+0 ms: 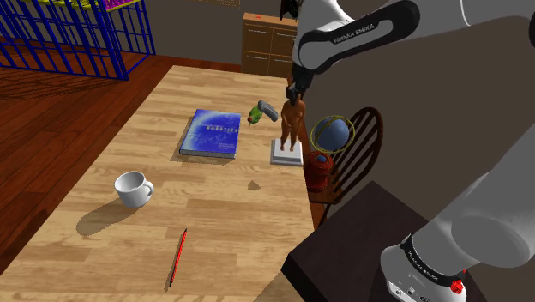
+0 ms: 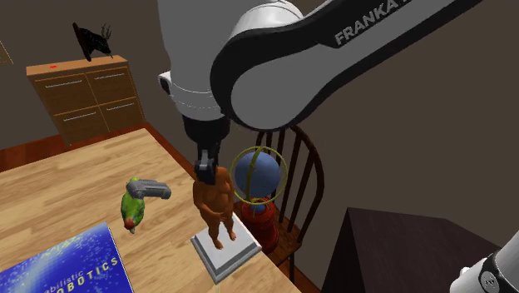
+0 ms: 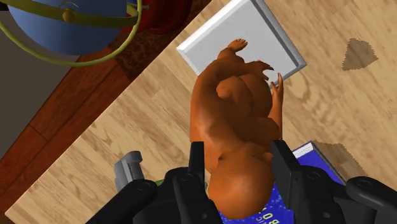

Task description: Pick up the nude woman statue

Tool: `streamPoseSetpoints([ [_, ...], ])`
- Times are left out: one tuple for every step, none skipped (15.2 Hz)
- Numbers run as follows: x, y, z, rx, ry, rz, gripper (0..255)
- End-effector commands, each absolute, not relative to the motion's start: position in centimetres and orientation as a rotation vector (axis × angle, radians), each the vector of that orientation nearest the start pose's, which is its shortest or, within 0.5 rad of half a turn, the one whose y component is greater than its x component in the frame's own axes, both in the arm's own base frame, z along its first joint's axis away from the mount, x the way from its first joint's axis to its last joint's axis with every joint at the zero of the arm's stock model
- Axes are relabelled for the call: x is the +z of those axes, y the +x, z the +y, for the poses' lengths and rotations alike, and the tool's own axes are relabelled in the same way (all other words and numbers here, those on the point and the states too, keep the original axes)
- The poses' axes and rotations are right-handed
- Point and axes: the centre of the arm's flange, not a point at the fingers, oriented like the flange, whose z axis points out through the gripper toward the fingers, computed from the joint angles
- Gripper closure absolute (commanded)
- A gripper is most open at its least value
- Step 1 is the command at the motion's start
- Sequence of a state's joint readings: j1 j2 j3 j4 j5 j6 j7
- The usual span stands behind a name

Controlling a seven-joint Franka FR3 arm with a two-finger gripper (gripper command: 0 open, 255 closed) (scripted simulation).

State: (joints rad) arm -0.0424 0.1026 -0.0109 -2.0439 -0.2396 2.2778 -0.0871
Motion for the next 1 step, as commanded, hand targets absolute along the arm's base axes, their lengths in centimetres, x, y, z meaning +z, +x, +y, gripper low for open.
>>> streamPoseSetpoints([
  [40.84,58.19,-3.70,-0.198,-3.324,-0.297,255],
])
